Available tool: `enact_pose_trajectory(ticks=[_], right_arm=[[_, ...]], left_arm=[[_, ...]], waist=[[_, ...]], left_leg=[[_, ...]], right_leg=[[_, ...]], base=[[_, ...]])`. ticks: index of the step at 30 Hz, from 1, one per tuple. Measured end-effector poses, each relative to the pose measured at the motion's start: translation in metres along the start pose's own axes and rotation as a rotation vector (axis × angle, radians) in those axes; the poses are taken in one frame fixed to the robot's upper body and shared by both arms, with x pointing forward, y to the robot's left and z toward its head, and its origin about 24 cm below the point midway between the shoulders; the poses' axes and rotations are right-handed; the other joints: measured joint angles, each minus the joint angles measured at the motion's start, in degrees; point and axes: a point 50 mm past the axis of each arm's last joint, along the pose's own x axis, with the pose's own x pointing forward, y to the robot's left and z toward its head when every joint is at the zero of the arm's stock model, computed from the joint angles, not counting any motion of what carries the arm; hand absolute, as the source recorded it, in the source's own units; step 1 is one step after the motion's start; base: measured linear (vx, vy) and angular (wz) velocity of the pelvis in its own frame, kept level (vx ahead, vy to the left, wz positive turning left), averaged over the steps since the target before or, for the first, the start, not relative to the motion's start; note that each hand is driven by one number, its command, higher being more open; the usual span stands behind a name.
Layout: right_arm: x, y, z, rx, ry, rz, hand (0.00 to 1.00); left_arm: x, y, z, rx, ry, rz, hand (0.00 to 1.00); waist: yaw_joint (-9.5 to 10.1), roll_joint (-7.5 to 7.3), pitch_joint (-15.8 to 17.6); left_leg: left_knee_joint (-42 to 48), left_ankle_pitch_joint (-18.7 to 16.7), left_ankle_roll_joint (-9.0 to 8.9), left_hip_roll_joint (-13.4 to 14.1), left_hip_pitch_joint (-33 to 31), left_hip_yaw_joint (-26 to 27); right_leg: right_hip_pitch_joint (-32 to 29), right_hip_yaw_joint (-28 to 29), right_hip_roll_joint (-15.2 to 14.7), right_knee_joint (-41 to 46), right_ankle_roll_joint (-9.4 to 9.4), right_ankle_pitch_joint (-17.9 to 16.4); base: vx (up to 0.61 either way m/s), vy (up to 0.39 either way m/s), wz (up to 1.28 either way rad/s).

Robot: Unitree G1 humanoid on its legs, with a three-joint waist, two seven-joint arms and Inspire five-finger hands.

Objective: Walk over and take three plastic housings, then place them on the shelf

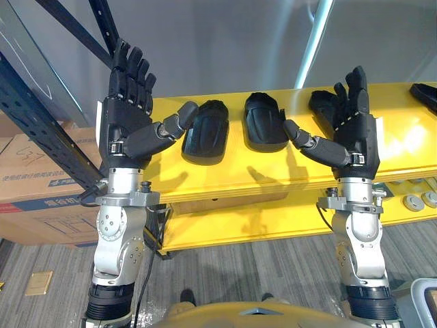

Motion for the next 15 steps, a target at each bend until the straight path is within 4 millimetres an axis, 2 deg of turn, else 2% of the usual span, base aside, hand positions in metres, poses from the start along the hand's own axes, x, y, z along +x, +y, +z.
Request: enact_pose_trajectory(ticks=[5,11,14,15], right_arm=[[-0.005,-0.001,-0.005,-0.002,0.031,0.003,1.0],[-0.013,-0.002,-0.022,0.004,0.113,0.035,1.0],[-0.003,-0.001,-0.03,0.001,0.128,0.093,1.0],[0.009,-0.001,-0.029,-0.011,0.112,0.115,1.0]], left_arm=[[-0.005,0.001,-0.001,-0.002,0.004,0.016,1.0],[-0.03,0.008,-0.019,0.017,0.107,0.12,1.0],[-0.045,0.013,-0.03,0.052,0.185,0.146,1.0],[-0.049,0.014,-0.031,0.055,0.201,0.148,1.0]], waist=[[0.04,0.0,0.0],[0.58,-0.08,0.5],[1.08,-0.2,0.7],[1.56,-0.26,1.1]], left_leg=[[0.0,0.0,0.05,0.0,-0.3,0.1],[0.0,0.0,-0.27,0.0,-1.0,-0.4],[0.0,0.2,-0.39,0.0,-1.0,-1.5],[0.0,0.4,-0.37,0.0,-1.0,-2.1]], right_leg=[[-0.5,0.2,0.0,0.4,-0.03,0.0],[-1.4,-0.2,-0.1,1.5,-0.26,-0.3],[-0.9,-1.3,-0.2,1.9,-0.36,-0.6],[-0.5,-1.9,-0.2,1.9,-0.32,-0.6]], base=[[0.0,0.0,0.0],[-0.01,-0.001,0.04],[-0.03,-0.006,0.18],[-0.04,-0.009,0.25]])
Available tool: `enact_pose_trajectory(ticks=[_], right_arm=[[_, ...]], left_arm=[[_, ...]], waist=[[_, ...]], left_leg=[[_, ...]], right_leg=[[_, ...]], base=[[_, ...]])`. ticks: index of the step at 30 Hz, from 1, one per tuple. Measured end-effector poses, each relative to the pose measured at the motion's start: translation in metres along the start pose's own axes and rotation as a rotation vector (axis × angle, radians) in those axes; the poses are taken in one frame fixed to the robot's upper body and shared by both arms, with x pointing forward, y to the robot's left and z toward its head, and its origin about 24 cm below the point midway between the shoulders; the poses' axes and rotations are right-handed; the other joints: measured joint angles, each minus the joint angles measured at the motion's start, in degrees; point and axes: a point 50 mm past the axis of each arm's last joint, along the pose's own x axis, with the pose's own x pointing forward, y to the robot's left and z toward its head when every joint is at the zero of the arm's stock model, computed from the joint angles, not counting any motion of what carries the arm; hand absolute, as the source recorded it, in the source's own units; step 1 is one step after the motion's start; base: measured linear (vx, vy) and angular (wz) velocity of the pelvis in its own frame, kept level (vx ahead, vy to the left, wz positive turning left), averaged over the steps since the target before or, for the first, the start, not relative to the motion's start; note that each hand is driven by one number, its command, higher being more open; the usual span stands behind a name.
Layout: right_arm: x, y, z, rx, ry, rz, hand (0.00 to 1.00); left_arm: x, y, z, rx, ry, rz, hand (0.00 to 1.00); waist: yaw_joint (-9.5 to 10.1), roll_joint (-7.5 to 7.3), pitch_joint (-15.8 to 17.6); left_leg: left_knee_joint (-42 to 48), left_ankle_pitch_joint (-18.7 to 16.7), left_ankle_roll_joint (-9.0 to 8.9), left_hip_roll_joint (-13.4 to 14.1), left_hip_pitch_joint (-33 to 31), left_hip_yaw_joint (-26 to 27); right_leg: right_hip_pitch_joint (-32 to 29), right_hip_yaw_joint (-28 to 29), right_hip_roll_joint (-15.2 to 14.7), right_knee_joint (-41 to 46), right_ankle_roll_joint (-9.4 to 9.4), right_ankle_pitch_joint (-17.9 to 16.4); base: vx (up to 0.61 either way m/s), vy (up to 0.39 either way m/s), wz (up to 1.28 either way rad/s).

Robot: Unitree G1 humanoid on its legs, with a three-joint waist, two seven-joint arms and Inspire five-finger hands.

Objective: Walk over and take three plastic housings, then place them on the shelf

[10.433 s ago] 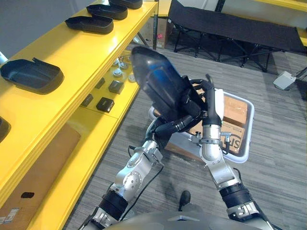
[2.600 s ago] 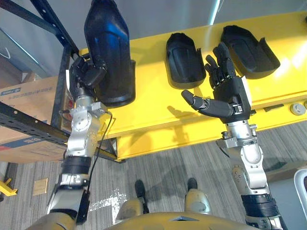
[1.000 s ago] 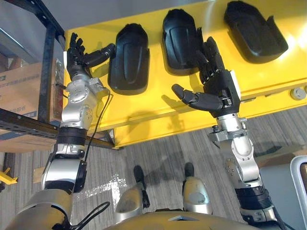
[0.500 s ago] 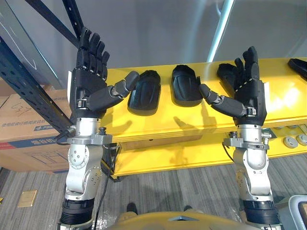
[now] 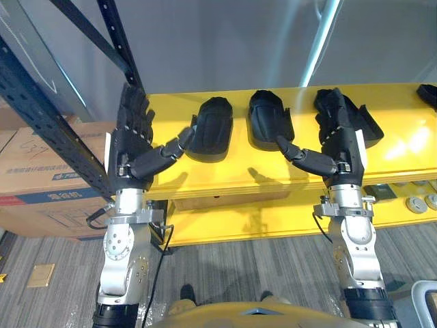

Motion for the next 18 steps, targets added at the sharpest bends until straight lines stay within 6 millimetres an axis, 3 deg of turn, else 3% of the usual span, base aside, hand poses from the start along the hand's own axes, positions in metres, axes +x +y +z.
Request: enact_pose_trajectory(ticks=[7,10,15,18], right_arm=[[0.078,-0.008,0.033,-0.052,-0.12,0.09,1.0],[0.093,-0.008,0.037,-0.054,-0.108,0.109,1.0],[0.112,-0.011,0.021,-0.036,0.052,0.115,1.0],[0.123,-0.018,0.009,-0.031,0.163,0.096,1.0]], left_arm=[[-0.004,0.0,-0.001,0.012,0.015,-0.069,1.0],[-0.003,-0.001,-0.001,0.016,0.016,-0.089,1.0],[-0.001,-0.005,-0.002,0.076,0.023,-0.148,1.0],[0.003,-0.015,-0.007,0.137,0.038,-0.214,1.0]], waist=[[3.09,-0.35,0.9],[3.16,-0.37,1.6],[3.32,-0.15,3.2],[3.41,0.76,4.6]], left_leg=[[0.0,0.8,0.11,0.0,-1.0,-0.8],[0.0,1.0,0.24,-0.1,-1.0,-1.4],[0.0,1.1,0.3,-0.8,-1.2,-1.6],[0.0,1.3,0.44,-0.9,-1.5,-2.0]], right_leg=[[0.7,-2.6,-0.3,0.0,0.03,0.1],[1.0,-3.3,-0.6,0.0,0.17,0.2],[1.0,-3.5,-1.0,0.1,0.3,0.3],[1.0,-3.9,-1.2,0.2,0.38,0.3]], base=[[-0.04,-0.001,0.19],[-0.01,0.004,0.11],[-0.01,0.008,0.04],[-0.02,0.007,0.07]])
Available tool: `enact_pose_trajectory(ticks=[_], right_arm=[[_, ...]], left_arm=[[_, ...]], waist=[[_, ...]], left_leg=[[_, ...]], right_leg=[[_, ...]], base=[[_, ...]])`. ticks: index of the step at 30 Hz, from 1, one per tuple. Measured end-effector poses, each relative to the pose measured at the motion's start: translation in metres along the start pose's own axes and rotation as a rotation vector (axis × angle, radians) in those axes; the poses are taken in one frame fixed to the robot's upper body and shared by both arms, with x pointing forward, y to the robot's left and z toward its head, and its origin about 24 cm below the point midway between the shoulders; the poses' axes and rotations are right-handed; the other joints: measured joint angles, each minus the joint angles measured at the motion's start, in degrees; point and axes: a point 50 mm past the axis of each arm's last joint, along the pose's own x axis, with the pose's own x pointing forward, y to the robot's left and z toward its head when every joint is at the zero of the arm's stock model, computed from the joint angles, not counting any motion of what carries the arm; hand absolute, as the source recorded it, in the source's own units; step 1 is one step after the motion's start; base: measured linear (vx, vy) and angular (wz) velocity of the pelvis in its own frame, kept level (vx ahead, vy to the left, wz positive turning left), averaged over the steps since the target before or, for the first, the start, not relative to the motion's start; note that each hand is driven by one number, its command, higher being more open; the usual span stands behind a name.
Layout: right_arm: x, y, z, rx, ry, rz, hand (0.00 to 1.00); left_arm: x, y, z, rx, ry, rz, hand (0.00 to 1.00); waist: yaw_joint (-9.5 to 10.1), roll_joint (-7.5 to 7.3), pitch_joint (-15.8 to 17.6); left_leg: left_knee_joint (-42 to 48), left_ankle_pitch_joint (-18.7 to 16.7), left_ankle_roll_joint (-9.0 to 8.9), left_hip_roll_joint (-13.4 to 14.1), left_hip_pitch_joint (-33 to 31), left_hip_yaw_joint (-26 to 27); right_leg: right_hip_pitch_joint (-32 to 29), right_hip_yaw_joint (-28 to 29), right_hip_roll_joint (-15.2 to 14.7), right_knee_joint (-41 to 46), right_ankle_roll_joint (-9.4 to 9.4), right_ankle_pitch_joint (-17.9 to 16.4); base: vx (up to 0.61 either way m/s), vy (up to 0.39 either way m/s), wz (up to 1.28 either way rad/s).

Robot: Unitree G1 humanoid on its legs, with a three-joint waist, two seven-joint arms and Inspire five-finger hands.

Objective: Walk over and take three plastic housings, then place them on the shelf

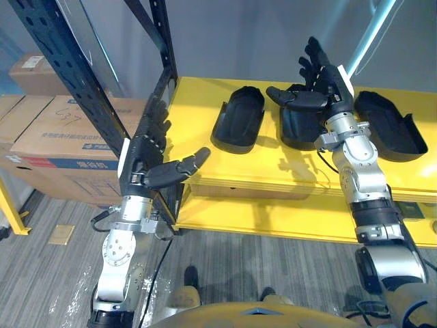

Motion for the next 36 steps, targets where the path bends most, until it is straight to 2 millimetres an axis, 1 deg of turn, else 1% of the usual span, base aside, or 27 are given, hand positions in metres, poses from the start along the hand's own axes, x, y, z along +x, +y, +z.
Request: enact_pose_trajectory(ticks=[3,5,7,8,10,13,17,21,25,29,31,33,34,36], right_arm=[[0.009,-0.003,-0.006,0.006,0.067,-0.008,1.0],[0.013,-0.002,-0.007,0.007,0.091,0.002,1.0],[0.019,-0.003,-0.002,-0.012,0.101,0.02,1.0],[0.024,-0.004,0.006,-0.025,0.094,0.028,1.0],[0.031,-0.001,0.016,-0.032,0.072,0.053,1.0],[0.039,0.006,0.025,-0.043,0.067,0.102,1.0],[0.049,0.012,0.032,-0.056,0.089,0.137,1.0],[0.053,0.014,0.034,-0.063,0.134,0.154,1.0],[0.058,0.011,0.033,-0.066,0.175,0.124,1.0],[0.058,0.008,0.033,-0.072,0.176,0.079,1.0],[0.06,0.008,0.036,-0.075,0.173,0.066,1.0],[0.063,0.009,0.043,-0.077,0.165,0.062,1.0],[0.065,0.007,0.05,-0.105,0.151,0.057,1.0],[0.066,0.005,0.056,-0.124,0.142,0.044,1.0]], left_arm=[[0.011,-0.009,0.002,0.028,-0.023,-0.039,1.0],[0.015,-0.011,0.004,0.025,-0.04,-0.038,1.0],[0.025,-0.015,0.007,0.02,-0.064,-0.047,1.0],[0.031,-0.017,0.006,0.022,-0.068,-0.061,1.0],[0.035,-0.018,0.001,0.029,-0.05,-0.066,1.0],[0.033,-0.018,-0.009,0.028,-0.004,-0.064,1.0],[0.033,-0.018,-0.009,0.028,-0.001,-0.057,1.0],[0.034,-0.018,-0.009,0.028,-0.001,-0.05,1.0],[0.033,-0.022,-0.011,0.044,0.004,-0.053,1.0],[0.033,-0.024,-0.011,0.047,0.007,-0.058,1.0],[0.033,-0.024,-0.011,0.047,0.008,-0.057,1.0],[0.033,-0.024,-0.012,0.047,0.009,-0.057,1.0],[0.033,-0.024,-0.012,0.047,0.011,-0.058,1.0],[0.033,-0.025,-0.013,0.046,0.023,-0.06,1.0]], waist=[[0.1,0.81,1.0],[0.03,0.97,1.2],[0.2,1.3,2.0],[0.4,1.63,2.7],[0.57,1.87,3.4],[1.07,1.7,3.6],[1.38,1.36,4.0],[1.53,1.36,4.7],[1.61,1.46,6.1],[1.78,1.59,6.5],[1.76,1.64,6.5],[1.69,1.77,6.7],[1.74,2.02,7.1],[1.93,2.32,7.3]], left_leg=[[0.0,0.4,0.18,0.0,-0.3,-0.4],[0.0,0.6,0.38,0.0,-0.3,-0.4],[0.0,0.6,0.35,0.3,-0.3,-0.7],[0.0,0.6,0.26,0.4,-0.4,-0.8],[0.0,0.6,0.21,0.6,-0.4,-0.8],[0.1,0.7,0.15,0.9,-0.4,-0.8],[0.2,1.0,0.42,1.0,-0.5,-0.8],[0.2,0.9,0.26,0.9,-0.4,-0.8],[0.2,1.0,0.14,1.0,-0.2,-0.9],[0.2,1.1,0.09,1.0,-0.2,-0.8],[0.2,1.1,0.09,1.0,-0.2,-0.8],[0.3,1.1,0.1,1.0,-0.1,-0.7],[0.3,1.1,0.1,1.0,0.1,-0.4],[0.3,1.1,0.11,1.0,0.2,-0.2]], right_leg=[[-0.2,-0.3,0.0,0.2,0.03,0.0],[-0.2,-0.2,0.0,0.3,0.05,0.0],[-0.2,-0.3,0.0,0.6,0.02,-0.1],[-0.3,-0.3,0.1,0.7,0.0,0.0],[-0.4,-0.2,0.2,0.8,-0.02,0.0],[-0.5,-0.2,0.5,0.9,-0.26,-0.2],[-0.9,-0.1,0.5,1.7,-0.62,-0.5],[-0.8,0.2,0.4,1.9,-0.63,-0.5],[-0.9,0.3,0.4,2.7,-0.69,-0.6],[-1.1,0.5,0.4,2.8,-0.68,-0.6],[-1.1,0.6,0.4,2.8,-0.68,-0.6],[-1.1,0.6,0.4,2.8,-0.68,-0.6],[-1.1,1.0,0.4,2.9,-0.68,-0.6],[-1.1,1.2,0.4,2.9,-0.68,-0.6]], base=[[-0.02,-0.003,0.06],[0.0,0.0,0.0],[-0.01,-0.016,0.03],[-0.03,-0.027,0.03],[-0.05,-0.027,0.0],[-0.02,-0.02,-0.01],[0.0,-0.01,0.0],[0.0,0.0,0.0],[-0.05,-0.022,0.0],[-0.01,-0.005,0.0],[0.0,0.0,0.0],[0.0,-0.014,-0.03],[-0.01,-0.017,-0.07],[-0.01,-0.025,-0.06]])
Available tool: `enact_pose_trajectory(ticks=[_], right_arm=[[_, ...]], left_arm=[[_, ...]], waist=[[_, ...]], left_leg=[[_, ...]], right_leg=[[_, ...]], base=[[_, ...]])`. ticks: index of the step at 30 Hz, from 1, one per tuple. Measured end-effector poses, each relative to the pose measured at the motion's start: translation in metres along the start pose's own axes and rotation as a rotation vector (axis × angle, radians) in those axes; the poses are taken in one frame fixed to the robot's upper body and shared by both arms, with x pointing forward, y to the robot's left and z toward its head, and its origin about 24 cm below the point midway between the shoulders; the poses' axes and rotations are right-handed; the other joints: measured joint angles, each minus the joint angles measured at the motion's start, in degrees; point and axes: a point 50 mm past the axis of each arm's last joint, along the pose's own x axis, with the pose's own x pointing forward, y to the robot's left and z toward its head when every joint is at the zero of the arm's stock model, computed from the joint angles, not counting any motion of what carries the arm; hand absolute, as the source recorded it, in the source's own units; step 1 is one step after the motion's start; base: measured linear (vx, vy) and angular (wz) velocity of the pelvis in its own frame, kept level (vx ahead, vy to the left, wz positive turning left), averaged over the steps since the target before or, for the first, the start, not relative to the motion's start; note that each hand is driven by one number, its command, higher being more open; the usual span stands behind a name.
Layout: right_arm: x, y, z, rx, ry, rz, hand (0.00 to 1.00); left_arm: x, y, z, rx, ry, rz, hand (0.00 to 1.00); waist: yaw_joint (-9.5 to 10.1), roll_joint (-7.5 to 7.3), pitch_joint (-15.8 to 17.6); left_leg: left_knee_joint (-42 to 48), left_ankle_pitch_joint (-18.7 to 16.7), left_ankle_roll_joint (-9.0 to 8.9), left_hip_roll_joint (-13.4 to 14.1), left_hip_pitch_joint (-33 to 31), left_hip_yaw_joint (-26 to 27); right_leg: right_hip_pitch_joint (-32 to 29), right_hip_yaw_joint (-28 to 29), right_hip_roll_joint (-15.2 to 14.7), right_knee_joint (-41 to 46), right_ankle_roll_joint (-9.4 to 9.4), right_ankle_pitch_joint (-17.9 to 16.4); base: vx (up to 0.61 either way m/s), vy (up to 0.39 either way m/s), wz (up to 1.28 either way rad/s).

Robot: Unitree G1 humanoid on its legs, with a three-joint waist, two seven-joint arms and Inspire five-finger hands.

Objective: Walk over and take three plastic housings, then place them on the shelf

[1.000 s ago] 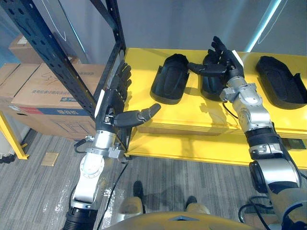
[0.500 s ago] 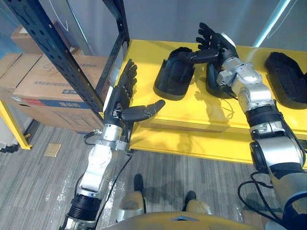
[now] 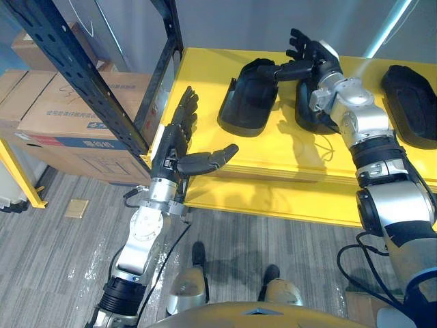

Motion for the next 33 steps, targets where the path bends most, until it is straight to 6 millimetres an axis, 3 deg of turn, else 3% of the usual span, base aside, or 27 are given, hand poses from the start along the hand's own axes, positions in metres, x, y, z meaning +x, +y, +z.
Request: enact_pose_trajectory(ticks=[5,33], right_arm=[[-0.002,-0.008,-0.003,-0.005,0.056,-0.024,1.0],[-0.003,-0.004,-0.031,-0.054,0.231,0.039,1.0]], left_arm=[[-0.001,-0.001,-0.004,0.003,0.032,-0.003,1.0],[-0.002,0.003,-0.009,0.025,0.083,0.031,1.0]], waist=[[0.35,0.01,0.0],[0.92,0.74,1.0]], left_leg=[[0.0,0.0,0.01,0.0,0.2,0.2],[-0.1,0.0,-0.02,0.0,-0.1,0.2]], right_leg=[[0.0,0.2,0.0,0.0,0.0,0.0],[-0.6,0.1,-0.2,1.0,-0.02,-0.4]], base=[[0.0,-0.005,-0.01],[0.0,0.0,0.0]])
